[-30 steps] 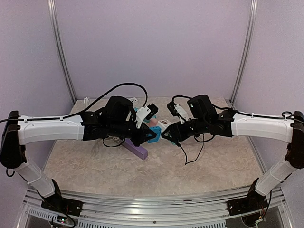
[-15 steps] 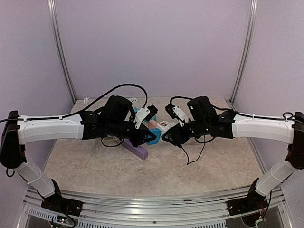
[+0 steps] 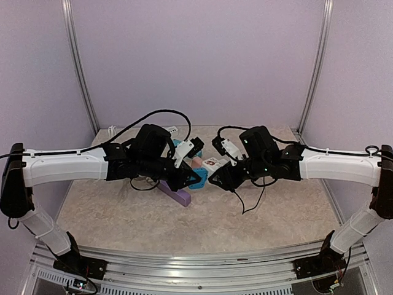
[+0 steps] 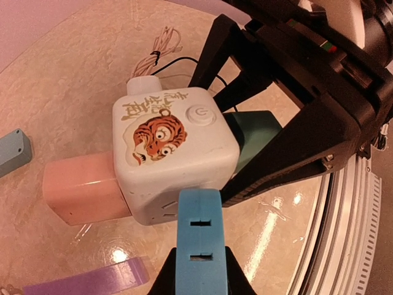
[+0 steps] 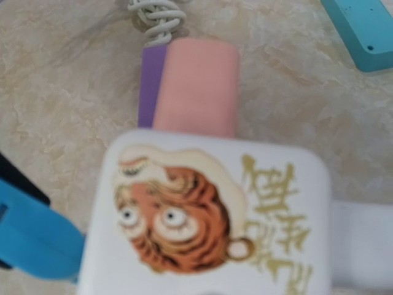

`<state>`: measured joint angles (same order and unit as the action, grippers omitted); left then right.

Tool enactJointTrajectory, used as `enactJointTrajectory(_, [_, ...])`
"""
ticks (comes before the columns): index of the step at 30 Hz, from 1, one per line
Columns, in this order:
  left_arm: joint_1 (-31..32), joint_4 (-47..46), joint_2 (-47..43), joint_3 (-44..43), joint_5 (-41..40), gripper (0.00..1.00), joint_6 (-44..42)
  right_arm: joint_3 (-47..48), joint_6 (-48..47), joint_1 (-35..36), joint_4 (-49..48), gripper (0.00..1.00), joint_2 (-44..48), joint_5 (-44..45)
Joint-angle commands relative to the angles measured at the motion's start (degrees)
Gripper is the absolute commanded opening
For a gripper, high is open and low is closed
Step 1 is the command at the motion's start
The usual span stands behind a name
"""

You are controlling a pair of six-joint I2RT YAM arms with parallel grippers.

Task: Pull the plug off the socket

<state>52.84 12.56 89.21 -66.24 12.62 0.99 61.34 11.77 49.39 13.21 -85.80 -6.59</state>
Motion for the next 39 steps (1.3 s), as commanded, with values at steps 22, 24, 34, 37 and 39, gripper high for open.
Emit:
enactJointTrajectory(22, [-0.5,-2.9,-3.0,-0.4,-0.4,0.00,1.3,0.6,6.9,-1.8,-1.9,0.00,1.2,4.0])
enactJointTrajectory(24, [-0.7,-3.0,-3.0,-0.3,-0.4,0.00,1.6,0.2,7.0,-1.9,-2.3,0.00,1.6,4.5])
enactJointTrajectory(34, [-5.4,-4.4,-9.6,9.2,-1.0,0.00,11.0,-3.9,7.7,-3.4,-6.7,0.00,7.4,8.0])
enactJointTrajectory(37, [-9.1,-6.3,-14.7,15.2,1.0,0.00,15.9,-4.6,7.6,-3.7,-7.2,0.00,8.3,8.8])
enactJointTrajectory(39, [-12.3,-7.5,-18.2,19.4,2.0,0.00,19.6,-4.9,7.6,-3.9,-7.4,0.00,8.6,9.0])
